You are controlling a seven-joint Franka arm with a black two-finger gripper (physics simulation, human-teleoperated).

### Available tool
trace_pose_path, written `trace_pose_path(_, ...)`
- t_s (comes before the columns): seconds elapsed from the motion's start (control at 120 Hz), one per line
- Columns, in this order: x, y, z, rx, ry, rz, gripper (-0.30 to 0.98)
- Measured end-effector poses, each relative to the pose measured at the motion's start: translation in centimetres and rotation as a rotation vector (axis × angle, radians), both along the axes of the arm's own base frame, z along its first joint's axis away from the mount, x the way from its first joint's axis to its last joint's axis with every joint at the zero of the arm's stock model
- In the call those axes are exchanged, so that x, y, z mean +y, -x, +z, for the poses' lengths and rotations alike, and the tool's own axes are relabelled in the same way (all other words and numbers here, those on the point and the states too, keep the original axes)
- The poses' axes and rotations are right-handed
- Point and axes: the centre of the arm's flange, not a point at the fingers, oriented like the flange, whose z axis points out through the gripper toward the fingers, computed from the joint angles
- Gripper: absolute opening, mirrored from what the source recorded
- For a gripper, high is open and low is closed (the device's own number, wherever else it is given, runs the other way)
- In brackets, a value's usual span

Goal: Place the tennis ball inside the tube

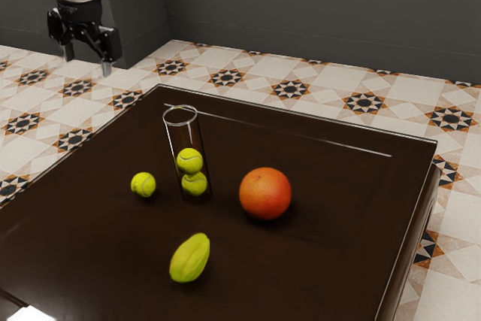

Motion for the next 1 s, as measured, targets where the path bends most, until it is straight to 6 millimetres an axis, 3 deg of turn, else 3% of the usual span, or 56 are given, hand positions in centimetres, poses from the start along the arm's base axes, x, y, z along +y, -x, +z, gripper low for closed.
trace_pose_path(0.075,0.1,-0.2,0.0,-0.021,-0.004,-0.002,0.69)
trace_pose_path(0.142,1.4,-0.4,-1.7,-0.004,0.001,0.02,0.69)
trace_pose_path(0.275,6.7,0.7,-7.8,0.065,0.022,0.121,0.69)
trace_pose_path(0.35,8.1,1.3,-12.7,0.108,0.046,0.152,0.69)
trace_pose_path(0.45,7.7,1.3,-18.0,0.124,0.079,0.154,0.69)
trace_pose_path(0.65,5.5,0.0,-25.8,0.129,0.15,0.162,0.69)
trace_pose_path(0.758,4.8,-0.4,-28.7,0.118,0.178,0.177,0.69)
trace_pose_path(1.0,6.4,-2.8,-33.7,0.084,0.18,0.229,0.69)
